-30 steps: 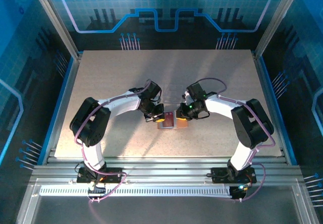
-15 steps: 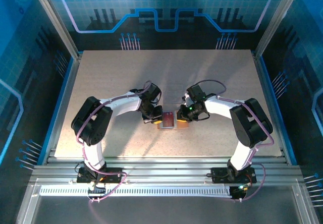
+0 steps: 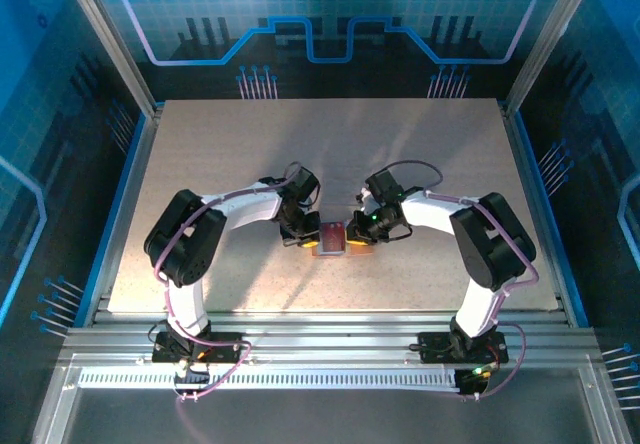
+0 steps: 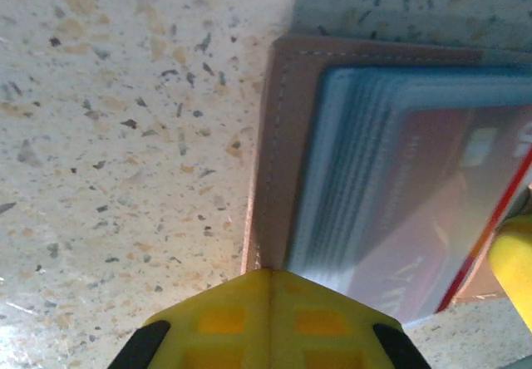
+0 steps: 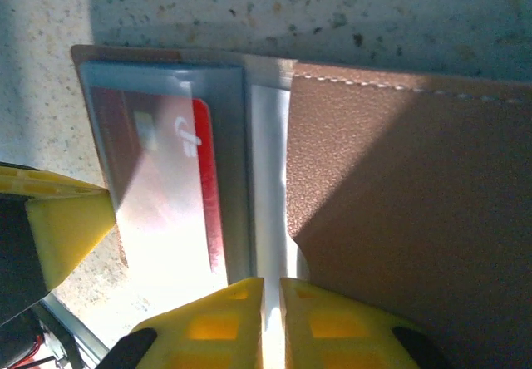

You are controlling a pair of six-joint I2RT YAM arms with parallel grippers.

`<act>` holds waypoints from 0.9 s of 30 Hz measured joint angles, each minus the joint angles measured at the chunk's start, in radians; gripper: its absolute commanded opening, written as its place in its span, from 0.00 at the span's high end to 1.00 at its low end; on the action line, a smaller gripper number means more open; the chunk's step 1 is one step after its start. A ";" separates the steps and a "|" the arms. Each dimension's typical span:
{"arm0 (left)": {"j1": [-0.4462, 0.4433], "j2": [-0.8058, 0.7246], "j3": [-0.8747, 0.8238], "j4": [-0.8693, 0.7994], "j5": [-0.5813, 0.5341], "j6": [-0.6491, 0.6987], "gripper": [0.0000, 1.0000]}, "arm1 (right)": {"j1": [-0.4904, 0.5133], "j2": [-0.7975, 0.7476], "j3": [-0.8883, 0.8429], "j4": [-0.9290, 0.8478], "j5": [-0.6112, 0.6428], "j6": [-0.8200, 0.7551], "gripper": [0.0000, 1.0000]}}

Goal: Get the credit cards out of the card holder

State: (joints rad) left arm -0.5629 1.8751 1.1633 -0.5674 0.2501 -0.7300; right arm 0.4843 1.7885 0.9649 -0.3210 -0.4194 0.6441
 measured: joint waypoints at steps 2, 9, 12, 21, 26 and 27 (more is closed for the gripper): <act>0.000 0.009 0.000 0.002 0.001 0.000 1.00 | 0.000 0.013 0.002 -0.002 0.003 -0.003 0.88; 0.000 0.009 -0.002 0.004 0.004 0.000 1.00 | 0.025 0.042 0.060 -0.085 0.069 -0.032 0.93; 0.001 0.009 -0.005 0.008 0.005 0.000 1.00 | 0.037 0.050 0.079 -0.110 0.099 -0.039 0.94; 0.008 0.003 -0.019 0.024 0.010 0.000 1.00 | 0.056 0.052 0.108 -0.154 0.146 -0.043 0.95; 0.010 0.002 -0.021 0.027 0.015 0.000 1.00 | 0.060 0.022 0.099 -0.165 0.164 -0.043 0.93; 0.010 0.002 -0.021 0.027 0.016 0.000 1.00 | 0.058 0.010 0.095 -0.171 0.169 -0.043 0.93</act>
State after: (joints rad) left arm -0.5526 1.8767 1.1423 -0.5407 0.2657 -0.7300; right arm 0.5426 1.7988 1.0599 -0.4923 -0.2504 0.6010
